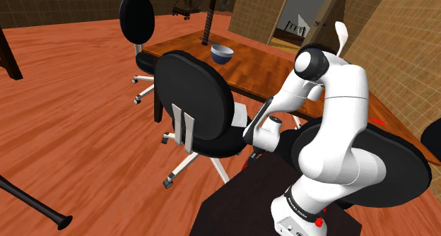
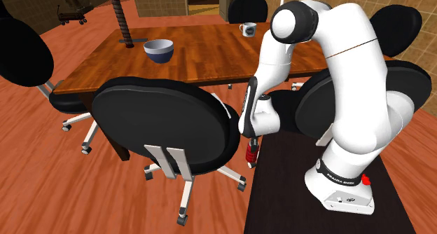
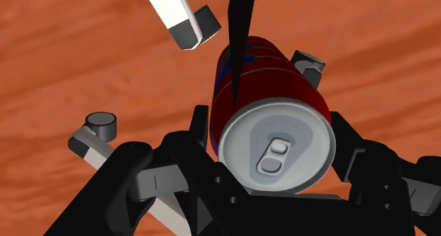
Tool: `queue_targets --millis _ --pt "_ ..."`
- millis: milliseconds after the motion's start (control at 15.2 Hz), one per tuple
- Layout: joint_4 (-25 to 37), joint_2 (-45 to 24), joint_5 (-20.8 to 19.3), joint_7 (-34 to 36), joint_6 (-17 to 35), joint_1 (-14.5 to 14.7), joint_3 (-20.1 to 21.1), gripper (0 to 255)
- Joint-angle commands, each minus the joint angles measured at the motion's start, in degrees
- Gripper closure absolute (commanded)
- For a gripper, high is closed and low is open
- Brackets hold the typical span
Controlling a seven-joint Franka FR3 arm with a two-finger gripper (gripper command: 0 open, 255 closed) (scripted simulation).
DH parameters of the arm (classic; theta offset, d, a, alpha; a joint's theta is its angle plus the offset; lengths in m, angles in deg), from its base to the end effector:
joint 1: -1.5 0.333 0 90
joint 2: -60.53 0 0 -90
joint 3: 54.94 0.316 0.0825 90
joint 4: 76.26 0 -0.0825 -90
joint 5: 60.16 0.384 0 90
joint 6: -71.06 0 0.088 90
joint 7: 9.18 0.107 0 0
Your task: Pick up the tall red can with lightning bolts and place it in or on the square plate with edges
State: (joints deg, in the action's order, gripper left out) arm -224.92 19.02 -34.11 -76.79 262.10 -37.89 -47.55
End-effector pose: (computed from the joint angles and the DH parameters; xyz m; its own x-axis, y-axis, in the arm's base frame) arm 0.2918 -0.2199 0.0173 0.9899 0.1415 0.0009 0.1415 -0.9899 -0.0008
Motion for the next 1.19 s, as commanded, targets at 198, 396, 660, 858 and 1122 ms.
queue_targets --millis 198,396,660,858,1122 --pt "-1.78 3.44 0.54 0.09 -1.86 0.97 -0.54 255" --pt "-3.38 6.90 1.03 0.20 -3.84 2.16 -1.41 255" --pt "-5.35 11.58 1.56 0.44 -6.77 4.33 -3.18 255" --pt "-6.72 15.14 1.71 0.79 -9.18 6.54 -5.16 255" --pt "-8.41 19.88 1.20 1.77 -12.60 10.50 -8.99 255"
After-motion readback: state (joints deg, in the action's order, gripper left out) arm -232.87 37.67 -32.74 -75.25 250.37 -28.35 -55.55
